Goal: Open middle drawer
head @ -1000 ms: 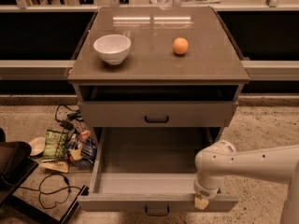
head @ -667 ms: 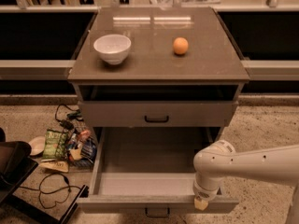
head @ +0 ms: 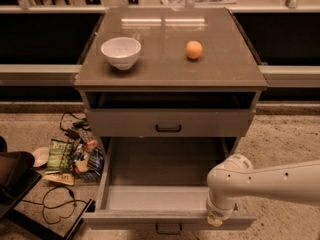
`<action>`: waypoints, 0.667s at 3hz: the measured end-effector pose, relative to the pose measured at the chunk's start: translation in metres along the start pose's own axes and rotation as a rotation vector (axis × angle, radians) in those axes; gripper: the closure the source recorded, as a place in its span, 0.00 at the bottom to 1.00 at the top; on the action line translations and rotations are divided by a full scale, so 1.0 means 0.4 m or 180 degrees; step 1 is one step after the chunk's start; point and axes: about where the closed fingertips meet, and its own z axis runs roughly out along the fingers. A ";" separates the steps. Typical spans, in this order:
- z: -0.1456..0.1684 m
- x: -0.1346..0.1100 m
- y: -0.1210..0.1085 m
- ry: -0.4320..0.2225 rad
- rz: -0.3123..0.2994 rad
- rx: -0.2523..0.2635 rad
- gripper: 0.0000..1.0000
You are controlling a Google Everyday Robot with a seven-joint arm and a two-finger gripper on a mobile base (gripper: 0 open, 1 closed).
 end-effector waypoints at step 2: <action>-0.001 0.013 0.059 -0.0049 0.0054 0.0045 1.00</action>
Offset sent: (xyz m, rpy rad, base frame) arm -0.4057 0.0722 0.0644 0.1103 -0.3233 -0.3193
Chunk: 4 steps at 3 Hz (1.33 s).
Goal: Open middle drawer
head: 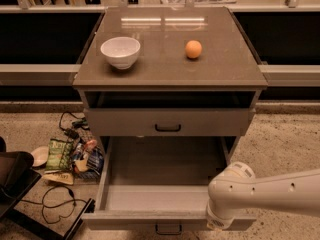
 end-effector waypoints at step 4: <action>0.002 0.010 0.043 -0.0047 0.0048 0.0027 1.00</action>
Offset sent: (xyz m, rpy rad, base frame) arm -0.4982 0.0497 0.0404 0.2215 -0.3420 -0.4308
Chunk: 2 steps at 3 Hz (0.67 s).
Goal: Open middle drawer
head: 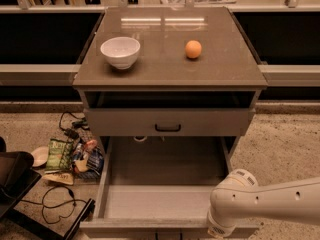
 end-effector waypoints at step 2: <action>0.000 -0.005 -0.004 0.0000 0.0000 0.0000 0.84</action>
Offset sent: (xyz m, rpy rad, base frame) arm 0.0012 0.0005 0.0000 0.0000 0.0000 0.0000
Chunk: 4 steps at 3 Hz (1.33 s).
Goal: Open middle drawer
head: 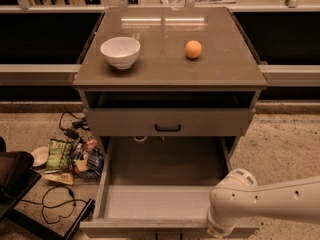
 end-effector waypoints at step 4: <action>0.001 -0.001 -0.001 0.0002 -0.0001 -0.0003 0.00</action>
Offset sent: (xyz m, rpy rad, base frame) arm 0.0006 0.0003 0.0000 0.0000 0.0000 0.0000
